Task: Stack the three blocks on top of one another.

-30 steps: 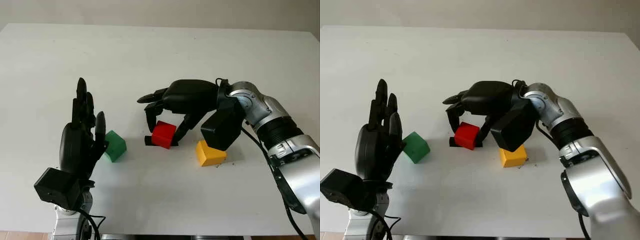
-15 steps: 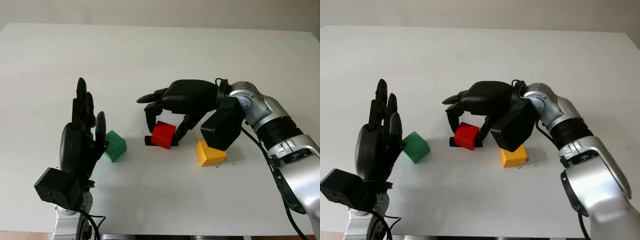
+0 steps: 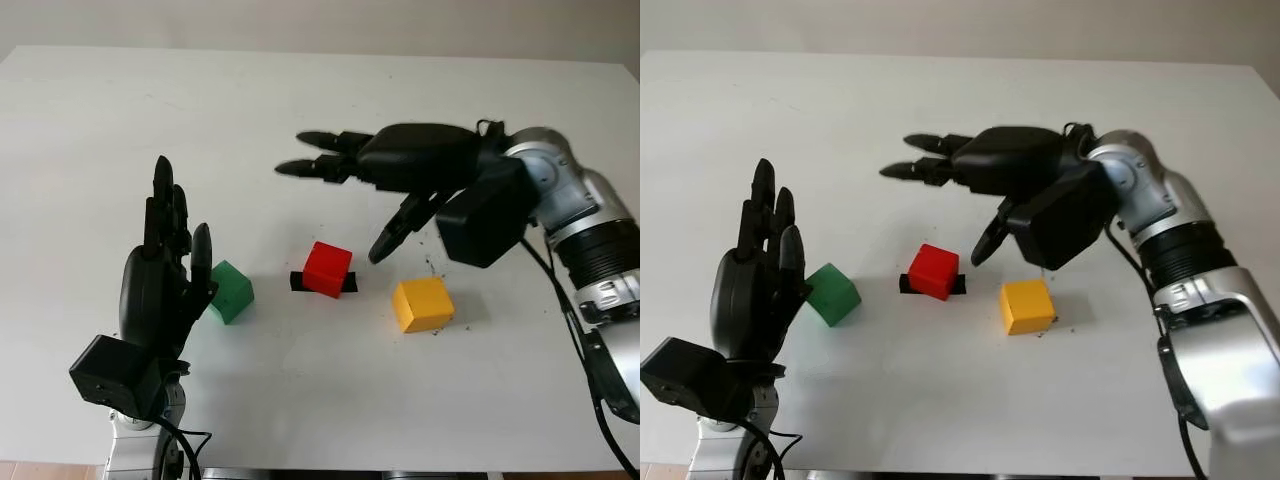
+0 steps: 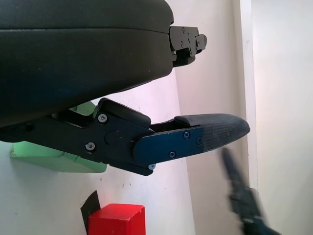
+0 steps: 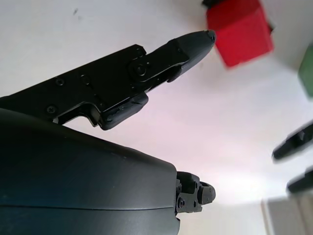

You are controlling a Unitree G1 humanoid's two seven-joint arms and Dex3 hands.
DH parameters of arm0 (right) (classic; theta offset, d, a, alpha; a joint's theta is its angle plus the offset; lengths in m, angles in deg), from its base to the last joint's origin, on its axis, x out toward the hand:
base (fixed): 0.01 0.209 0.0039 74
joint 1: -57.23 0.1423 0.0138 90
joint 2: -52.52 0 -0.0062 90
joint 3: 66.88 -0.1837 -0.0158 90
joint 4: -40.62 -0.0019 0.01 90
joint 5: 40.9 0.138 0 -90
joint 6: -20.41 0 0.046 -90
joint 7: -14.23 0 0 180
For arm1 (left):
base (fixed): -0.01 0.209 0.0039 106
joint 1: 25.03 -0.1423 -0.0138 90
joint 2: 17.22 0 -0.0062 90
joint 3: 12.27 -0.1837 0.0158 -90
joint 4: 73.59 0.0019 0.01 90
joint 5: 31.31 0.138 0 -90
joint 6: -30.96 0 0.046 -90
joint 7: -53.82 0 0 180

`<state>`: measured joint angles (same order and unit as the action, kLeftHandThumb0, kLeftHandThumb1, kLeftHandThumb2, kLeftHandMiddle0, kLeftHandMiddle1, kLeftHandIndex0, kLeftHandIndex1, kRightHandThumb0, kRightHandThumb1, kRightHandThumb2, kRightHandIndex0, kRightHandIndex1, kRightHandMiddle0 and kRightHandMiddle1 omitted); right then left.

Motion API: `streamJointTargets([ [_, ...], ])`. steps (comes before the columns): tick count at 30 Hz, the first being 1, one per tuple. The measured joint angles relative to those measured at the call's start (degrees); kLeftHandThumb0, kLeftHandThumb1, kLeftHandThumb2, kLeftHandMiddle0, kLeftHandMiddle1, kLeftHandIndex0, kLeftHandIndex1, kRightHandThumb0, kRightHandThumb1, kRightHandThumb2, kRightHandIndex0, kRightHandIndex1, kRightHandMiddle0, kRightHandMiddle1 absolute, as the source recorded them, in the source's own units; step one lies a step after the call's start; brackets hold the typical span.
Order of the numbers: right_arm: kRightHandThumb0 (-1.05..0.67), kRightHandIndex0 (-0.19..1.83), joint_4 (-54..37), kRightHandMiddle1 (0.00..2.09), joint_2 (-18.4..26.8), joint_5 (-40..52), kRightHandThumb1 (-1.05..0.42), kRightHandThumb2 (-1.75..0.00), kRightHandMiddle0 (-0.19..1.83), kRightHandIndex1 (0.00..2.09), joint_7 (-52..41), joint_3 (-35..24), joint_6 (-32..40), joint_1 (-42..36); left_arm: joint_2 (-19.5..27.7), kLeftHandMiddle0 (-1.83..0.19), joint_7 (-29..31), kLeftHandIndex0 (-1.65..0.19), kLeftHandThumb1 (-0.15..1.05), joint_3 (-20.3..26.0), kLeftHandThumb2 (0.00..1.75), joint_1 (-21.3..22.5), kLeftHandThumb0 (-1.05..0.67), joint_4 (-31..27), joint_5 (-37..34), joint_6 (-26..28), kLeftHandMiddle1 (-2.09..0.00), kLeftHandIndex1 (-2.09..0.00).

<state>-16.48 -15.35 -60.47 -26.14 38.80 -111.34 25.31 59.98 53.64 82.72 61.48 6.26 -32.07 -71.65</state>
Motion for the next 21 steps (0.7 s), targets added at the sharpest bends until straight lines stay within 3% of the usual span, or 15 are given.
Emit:
streamJointTargets([
  [6,-0.76,-0.19,-6.6,0.1,5.0,7.5,-0.92,-0.06,0.0,0.01,-0.8,-6.4,3.4,-6.6,0.0,0.09,0.1,0.09,1.05,0.0,0.59,-0.1,-0.78,0.0,-0.2,0.2,-0.05,-0.05],
  [13,-0.71,-0.16,-27.2,0.1,11.6,13.8,-0.93,-0.05,0.05,0.03,-1.7,-16.6,15.8,-24.7,0.3,0.09,0.8,0.08,1.05,0.3,0.58,0.1,-0.77,0.0,-0.9,0.2,-0.05,-0.05],
  [21,-0.73,-0.17,-43.5,0.07,13.0,10.2,-0.93,-0.05,0.06,0.04,1.6,-25.7,20.8,-44.9,0.4,0.09,1.3,0.09,1.05,0.6,0.6,0.5,-0.76,0.0,-1.3,0.3,-0.05,-0.05],
])
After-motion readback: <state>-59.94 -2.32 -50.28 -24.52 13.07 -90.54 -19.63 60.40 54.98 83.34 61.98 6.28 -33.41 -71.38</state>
